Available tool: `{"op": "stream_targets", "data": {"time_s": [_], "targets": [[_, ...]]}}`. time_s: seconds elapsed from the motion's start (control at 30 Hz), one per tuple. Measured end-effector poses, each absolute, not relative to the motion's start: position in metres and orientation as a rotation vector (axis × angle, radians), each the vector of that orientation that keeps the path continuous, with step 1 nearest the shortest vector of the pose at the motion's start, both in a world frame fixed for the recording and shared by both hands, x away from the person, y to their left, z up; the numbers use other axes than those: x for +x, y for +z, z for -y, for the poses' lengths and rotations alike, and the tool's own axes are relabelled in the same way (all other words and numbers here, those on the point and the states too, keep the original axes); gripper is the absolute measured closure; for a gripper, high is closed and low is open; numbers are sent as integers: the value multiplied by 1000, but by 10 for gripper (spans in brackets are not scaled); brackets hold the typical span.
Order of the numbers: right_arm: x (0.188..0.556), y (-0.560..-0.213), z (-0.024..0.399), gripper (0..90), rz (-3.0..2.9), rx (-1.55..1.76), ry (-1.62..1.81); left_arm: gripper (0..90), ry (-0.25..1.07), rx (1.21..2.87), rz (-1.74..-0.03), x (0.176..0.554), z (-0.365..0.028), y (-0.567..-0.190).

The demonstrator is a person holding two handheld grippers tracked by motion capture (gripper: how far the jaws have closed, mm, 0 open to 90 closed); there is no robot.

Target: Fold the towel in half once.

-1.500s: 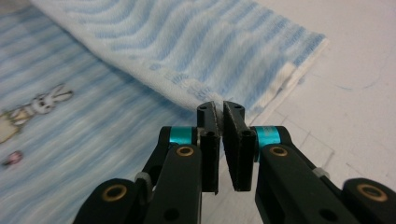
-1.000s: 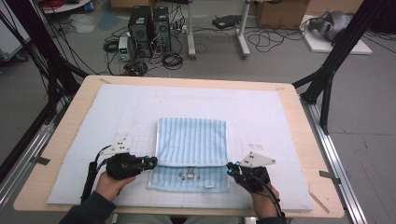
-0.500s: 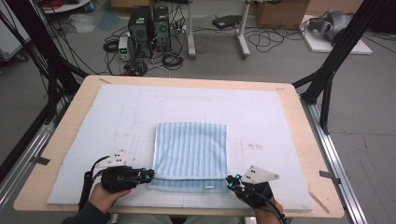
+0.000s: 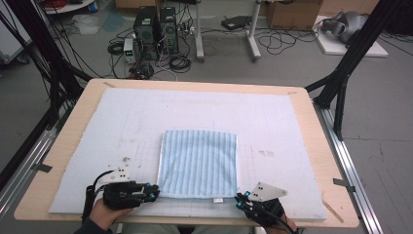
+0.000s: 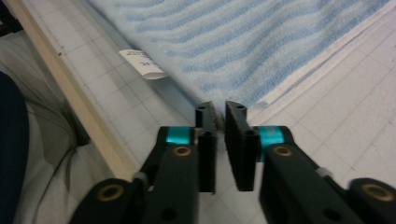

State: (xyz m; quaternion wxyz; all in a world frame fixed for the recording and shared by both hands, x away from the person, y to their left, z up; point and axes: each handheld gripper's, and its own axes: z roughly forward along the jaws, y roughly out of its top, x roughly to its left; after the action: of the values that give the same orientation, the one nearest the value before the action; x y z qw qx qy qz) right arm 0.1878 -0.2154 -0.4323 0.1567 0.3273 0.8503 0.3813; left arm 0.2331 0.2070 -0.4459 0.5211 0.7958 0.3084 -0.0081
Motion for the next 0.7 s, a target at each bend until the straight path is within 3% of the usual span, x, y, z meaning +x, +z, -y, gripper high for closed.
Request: {"op": "stream_targets", "data": {"time_s": [0.03, 0.1, 0.2, 0.47, 0.7], "targets": [[189, -431, 217, 624, -2415, 967, 1106, 542, -1, 1896, -761, 236, -208, -444], [193, -427, 224, 558, -2337, 1035, 1172, 500, 30, 1869, -785, 241, -211, -440], [200, -423, 229, 532, -2268, 1074, 1187, 476, 77, 1838, -796, 252, -214, -433], [244, -422, 217, 562, -2223, 1110, 1189, 524, 210, 1769, -829, 293, -211, -424], [271, -438, 189, 637, -2364, 1114, 1066, 544, 238, 1729, -847, 317, -203, -423]]}}
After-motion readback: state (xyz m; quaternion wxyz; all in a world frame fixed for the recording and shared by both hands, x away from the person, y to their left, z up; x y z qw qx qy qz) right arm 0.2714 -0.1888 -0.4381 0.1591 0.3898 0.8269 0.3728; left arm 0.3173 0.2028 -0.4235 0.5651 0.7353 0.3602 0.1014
